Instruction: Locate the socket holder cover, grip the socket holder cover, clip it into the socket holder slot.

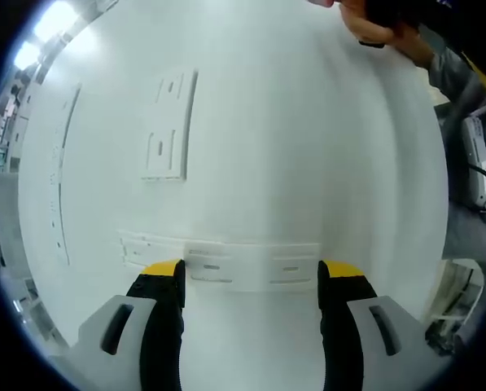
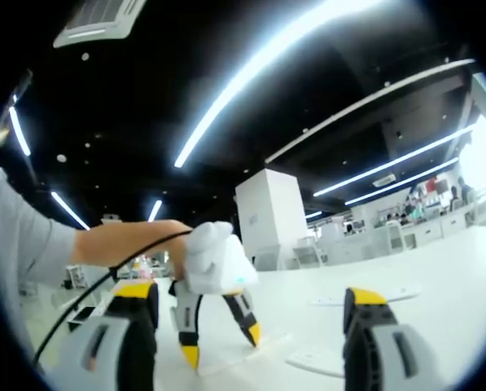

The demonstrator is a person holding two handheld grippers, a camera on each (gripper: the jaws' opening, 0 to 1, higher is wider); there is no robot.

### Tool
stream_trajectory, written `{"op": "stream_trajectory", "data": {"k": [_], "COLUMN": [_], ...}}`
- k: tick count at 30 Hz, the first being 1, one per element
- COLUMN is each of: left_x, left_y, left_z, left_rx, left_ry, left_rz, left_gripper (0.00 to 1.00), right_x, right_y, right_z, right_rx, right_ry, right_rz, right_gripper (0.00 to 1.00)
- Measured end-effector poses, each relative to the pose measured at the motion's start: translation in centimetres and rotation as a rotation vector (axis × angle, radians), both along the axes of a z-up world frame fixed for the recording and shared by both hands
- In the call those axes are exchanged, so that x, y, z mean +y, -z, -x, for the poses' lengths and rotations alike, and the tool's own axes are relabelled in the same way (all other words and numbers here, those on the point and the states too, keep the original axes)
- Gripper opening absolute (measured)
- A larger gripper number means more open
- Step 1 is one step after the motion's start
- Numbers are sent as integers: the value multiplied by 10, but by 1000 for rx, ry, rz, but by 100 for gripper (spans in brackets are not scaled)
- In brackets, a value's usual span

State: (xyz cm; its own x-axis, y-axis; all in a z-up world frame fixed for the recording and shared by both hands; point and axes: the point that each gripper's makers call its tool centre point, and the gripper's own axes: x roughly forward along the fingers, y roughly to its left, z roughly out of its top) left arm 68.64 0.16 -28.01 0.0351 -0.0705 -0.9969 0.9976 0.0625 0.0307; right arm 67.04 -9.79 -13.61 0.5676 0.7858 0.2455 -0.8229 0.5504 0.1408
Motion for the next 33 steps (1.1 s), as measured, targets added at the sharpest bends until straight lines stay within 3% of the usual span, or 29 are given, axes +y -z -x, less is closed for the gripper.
{"op": "stream_trajectory", "data": {"k": [22,33], "left_x": [-1,-1], "left_y": [1,3], "left_z": [-14,-9], "left_rx": [1,1], "left_ry": [-4,-10], "left_rz": [-16,-20], "left_gripper": [65,65], "right_x": [0,-1], "right_y": [4,4], "right_z": [-1,-1], "right_rx": [-3,-7], "right_ry": [-4,-2], "right_rz": [13,16], "right_gripper": [94,94]}}
